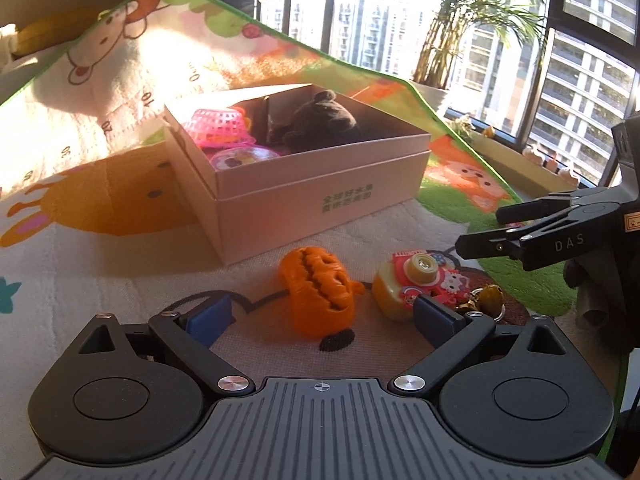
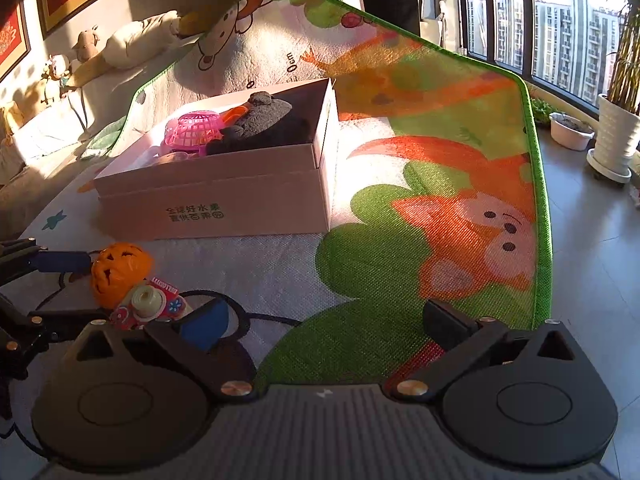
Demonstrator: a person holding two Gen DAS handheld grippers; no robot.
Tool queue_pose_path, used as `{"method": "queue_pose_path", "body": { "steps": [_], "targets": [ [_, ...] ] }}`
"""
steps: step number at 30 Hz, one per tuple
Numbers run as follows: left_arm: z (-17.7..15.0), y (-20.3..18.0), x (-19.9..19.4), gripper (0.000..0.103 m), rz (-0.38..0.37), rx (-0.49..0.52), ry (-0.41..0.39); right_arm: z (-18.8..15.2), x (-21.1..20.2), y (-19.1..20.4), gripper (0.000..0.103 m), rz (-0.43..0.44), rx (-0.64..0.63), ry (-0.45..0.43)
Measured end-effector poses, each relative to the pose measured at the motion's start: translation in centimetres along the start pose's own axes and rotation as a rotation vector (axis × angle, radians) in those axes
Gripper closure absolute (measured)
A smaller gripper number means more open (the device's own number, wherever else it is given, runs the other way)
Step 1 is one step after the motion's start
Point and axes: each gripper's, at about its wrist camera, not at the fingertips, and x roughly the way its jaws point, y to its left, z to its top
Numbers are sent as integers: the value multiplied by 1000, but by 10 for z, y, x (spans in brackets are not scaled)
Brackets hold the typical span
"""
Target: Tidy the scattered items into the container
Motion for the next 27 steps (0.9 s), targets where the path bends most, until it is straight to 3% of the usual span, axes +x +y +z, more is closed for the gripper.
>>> {"method": "queue_pose_path", "body": {
  "steps": [9, 13, 15, 18, 23, 25, 27],
  "targets": [
    [-10, 20, -9, 1, 36, -132, -27, 2, 3, 10, 0, -43, -69, 42],
    [-11, 23, -12, 1, 41, -162, -42, -2, -16, 20, 0, 120, -25, -27],
    [-12, 26, -13, 1, 44, -185, -51, -5, -20, 37, 0, 184, -77, -32],
    [-14, 32, -15, 1, 48, -234, -66, -8, -16, 63, 1, 193, -178, -24],
    [-15, 37, -17, 1, 35, -265, -82, -7, -3, 78, 19, 205, -219, 8],
    [-15, 37, -17, 0, 37, -262, -81, -6, -4, 78, 45, 208, -225, -1],
    [-15, 36, -17, 0, 40, -258, -79, -4, -7, 72, 45, 188, -195, -15]
  ]
}}
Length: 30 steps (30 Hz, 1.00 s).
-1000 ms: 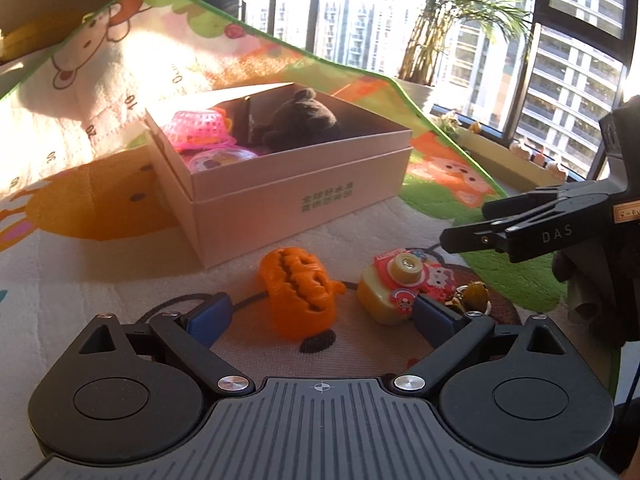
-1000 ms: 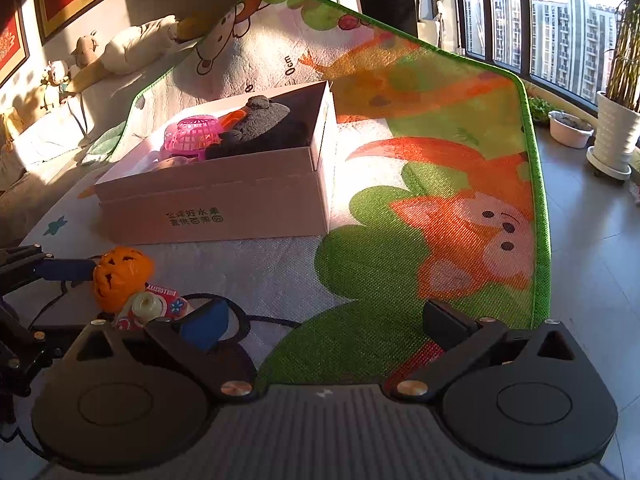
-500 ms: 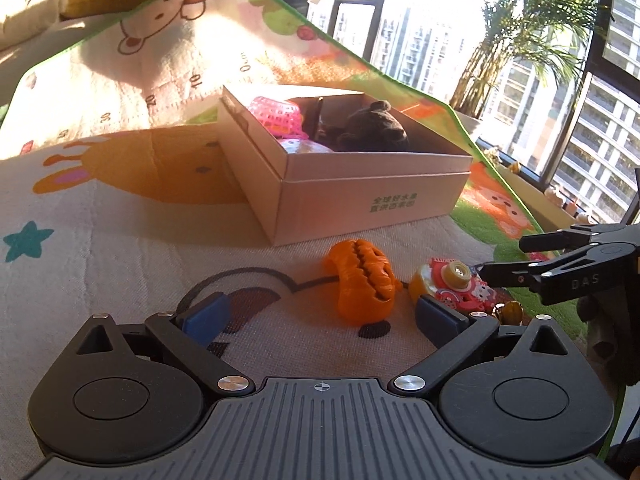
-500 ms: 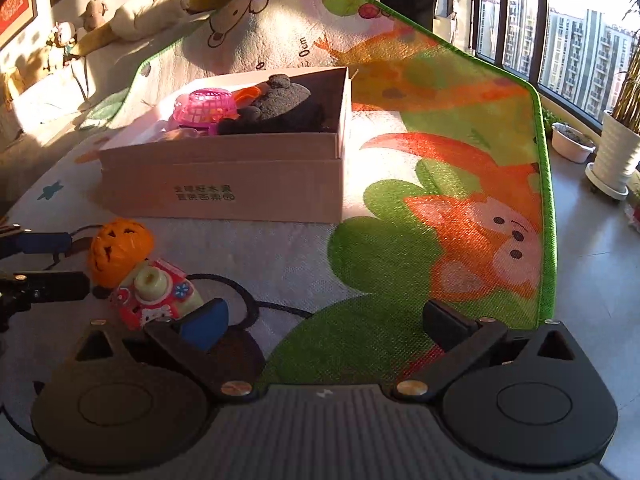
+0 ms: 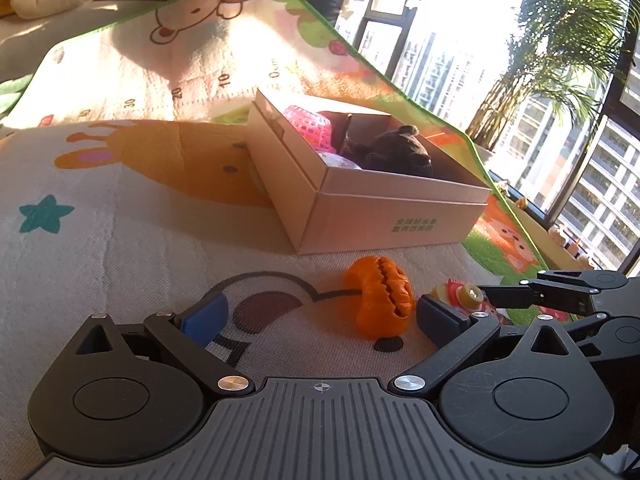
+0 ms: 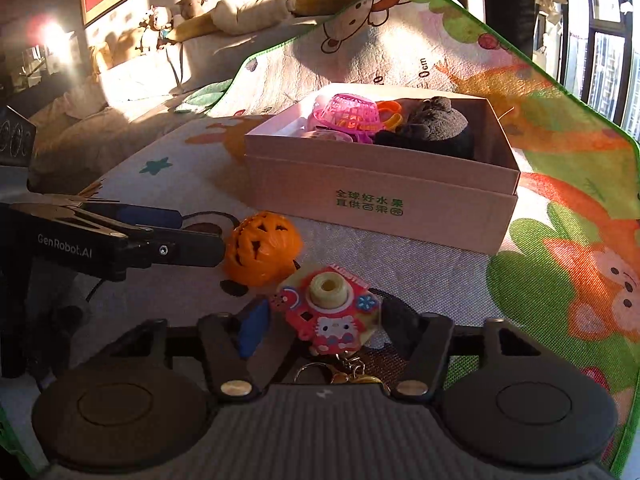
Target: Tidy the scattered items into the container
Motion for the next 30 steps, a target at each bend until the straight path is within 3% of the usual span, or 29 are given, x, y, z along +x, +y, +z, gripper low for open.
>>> {"method": "queue_pose_path", "body": {
  "steps": [8, 12, 22, 24, 28, 30],
  "targets": [
    [0, -25, 9, 0, 23, 109, 48, -12, -25, -61, 45, -163, 180, -78],
    [1, -45, 19, 0, -7, 156, 73, -20, -25, -78, 45, -159, 255, -86],
    [-7, -103, 13, 0, -298, 300, 123, -24, -29, -93, 44, -88, 337, -130],
    [-10, -112, 13, 0, -271, 351, 110, -25, -30, -96, 44, -79, 359, -138],
    [-7, -111, 16, 0, -108, 422, 61, -26, -31, -98, 44, -65, 375, -149],
    [-2, -103, 22, 0, -77, 425, 72, -26, -32, -97, 44, -61, 372, -152]
  ]
}}
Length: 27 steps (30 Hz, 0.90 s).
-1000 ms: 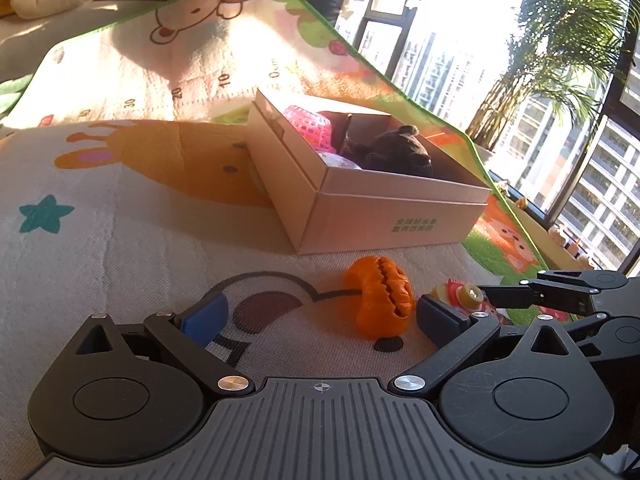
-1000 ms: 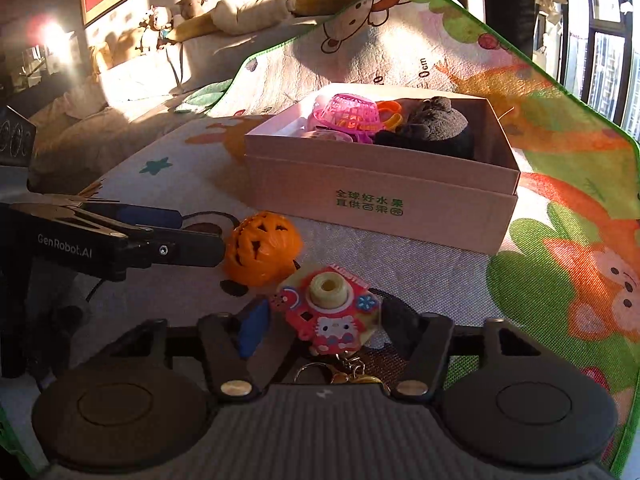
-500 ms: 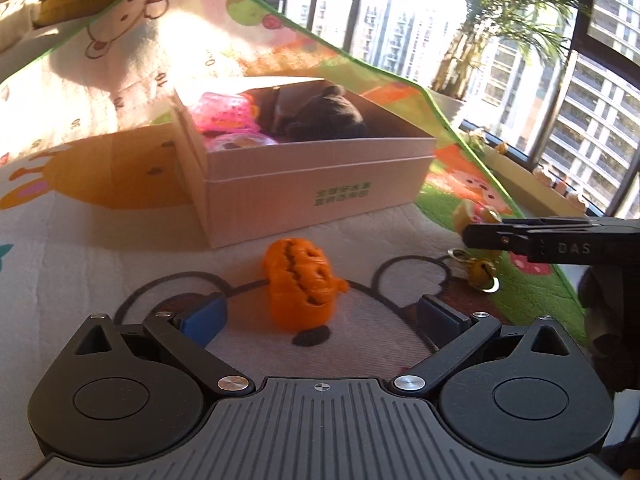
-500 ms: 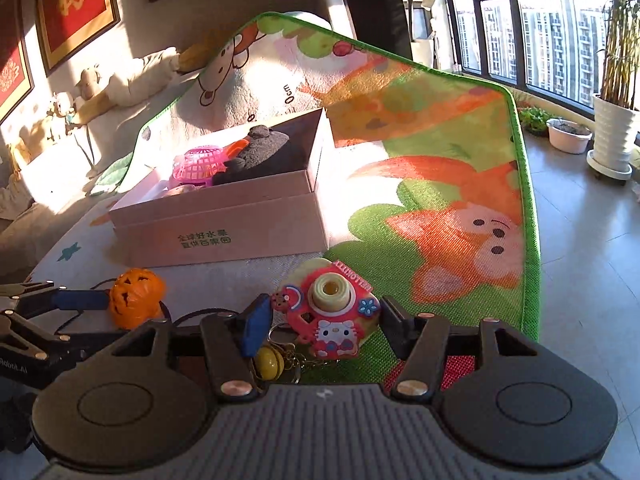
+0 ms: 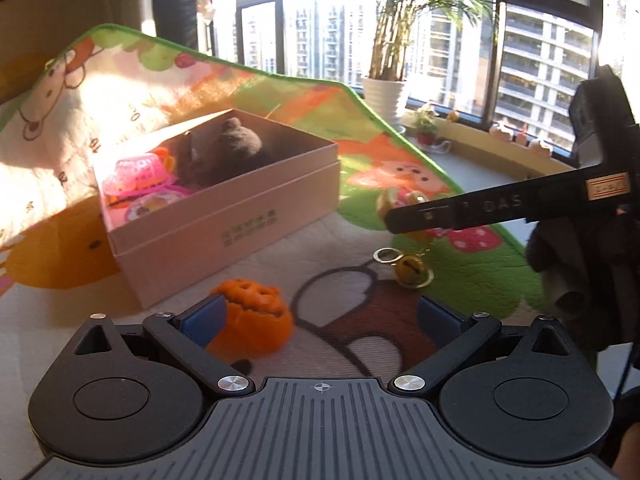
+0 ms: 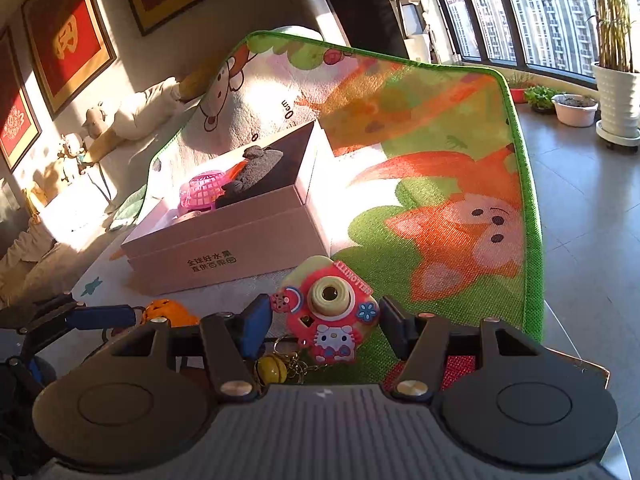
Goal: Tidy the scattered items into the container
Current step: 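Grasp the orange pumpkin ball with the left gripper while the right gripper holds the pink toy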
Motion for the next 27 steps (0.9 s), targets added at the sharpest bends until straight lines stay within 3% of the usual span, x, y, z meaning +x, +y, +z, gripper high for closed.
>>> {"method": "queue_pose_path", "body": {
  "steps": [4, 8, 11, 13, 17, 22, 27],
  "targets": [
    [0, 16, 11, 0, 24, -50, 57, 0, 0, 0, 44, 1, 2, 0],
    [-4, 12, 11, 0, -88, -107, 64, 0, 0, 0, 44, 2, 4, 1],
    [-4, -3, 7, 0, -170, -60, 44, -1, 0, 0, 43, 0, 1, 2],
    [-4, -11, 3, 0, -185, -12, 24, -1, 0, 0, 43, -1, 2, 2],
    [-3, -7, 4, 0, -48, 8, -1, -1, 0, 0, 43, -2, 2, 1],
    [4, 17, 22, 0, 43, -185, 67, -1, -1, 0, 43, -5, 2, -1],
    [9, 16, 32, 0, 102, -289, 53, -1, -2, 1, 43, -8, -1, -4]
  ]
}}
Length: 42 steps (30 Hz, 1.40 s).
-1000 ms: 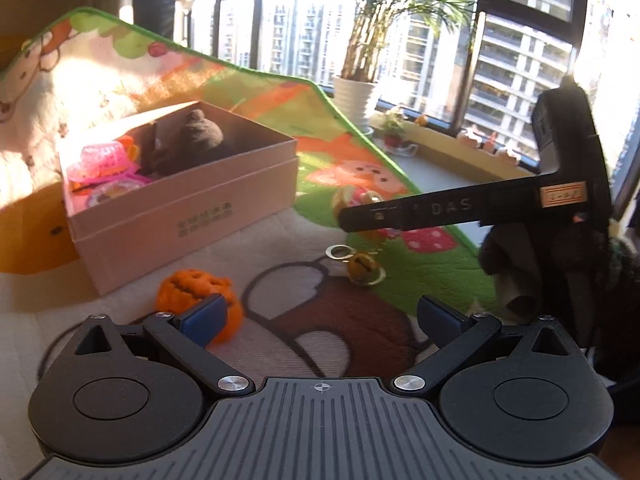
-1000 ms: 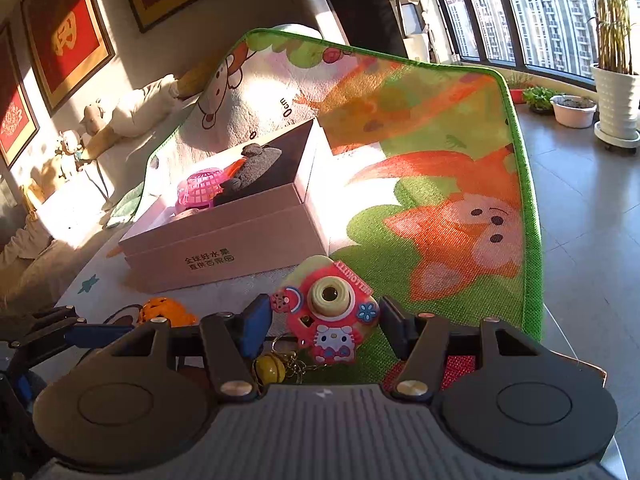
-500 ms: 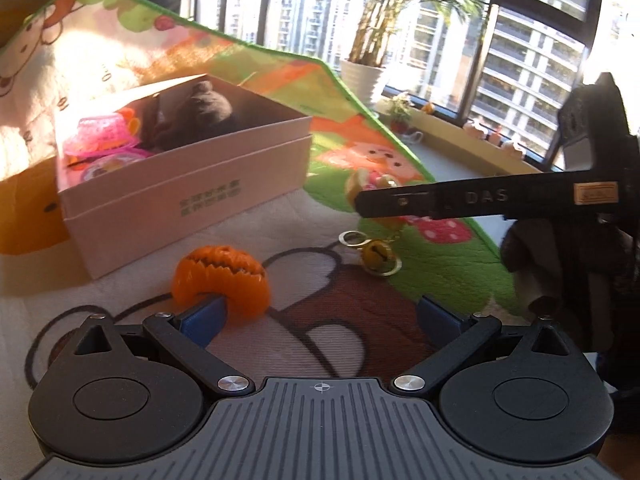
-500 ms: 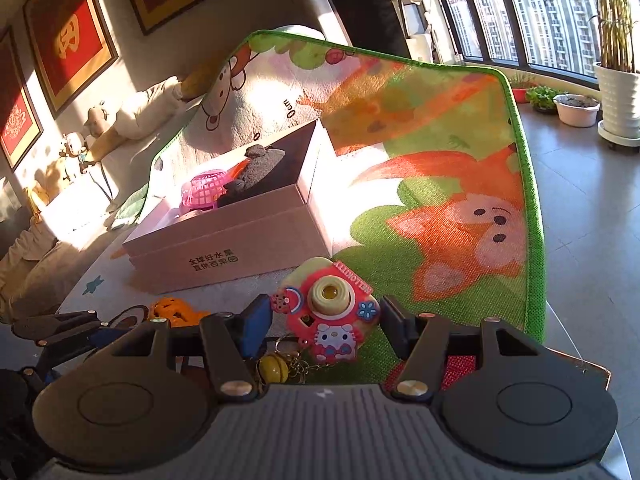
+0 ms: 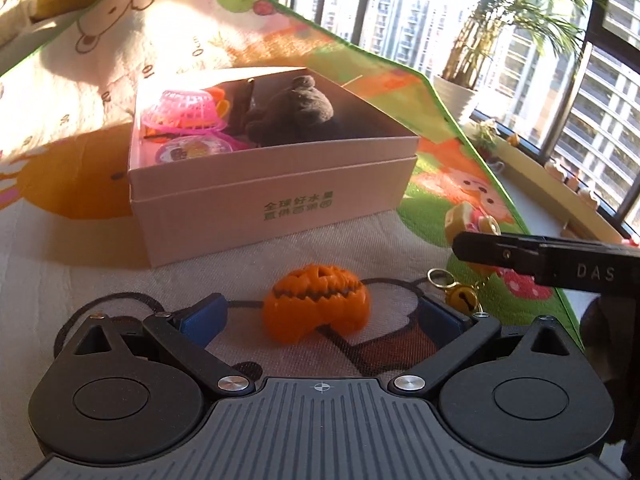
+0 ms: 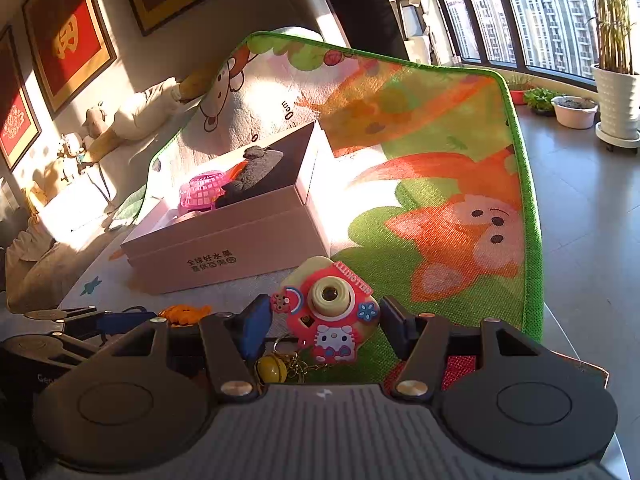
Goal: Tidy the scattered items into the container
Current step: 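Grasp the orange pumpkin ball with the left gripper while the right gripper holds the pink toy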
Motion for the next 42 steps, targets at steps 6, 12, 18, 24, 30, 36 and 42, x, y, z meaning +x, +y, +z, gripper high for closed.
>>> {"method": "queue_pose_path", "body": {
  "steps": [6, 12, 18, 24, 30, 36, 42],
  "targets": [
    [0, -9, 6, 0, 61, 41, -8, 0, 1, 2, 43, -9, -11, 8],
    [-4, -10, 0, 31, 73, 90, -27, -1, -6, 17, 43, -57, -90, -5],
    [-15, -9, -20, 38, 17, 98, -48, 2, -34, 33, 47, -52, -169, -18],
    [-34, -8, -45, 38, 8, 95, -65, -4, -45, 37, 36, -124, -247, -5],
    [-41, 4, -59, 38, 23, 64, -68, -9, -22, 50, 29, -165, -335, 41],
    [-43, 8, -66, 16, -5, 46, -66, -1, 11, 48, 27, -222, -284, 64],
    [-44, 2, -66, 9, -24, 41, -57, -2, 17, 44, 56, -202, -270, 102]
  ]
}}
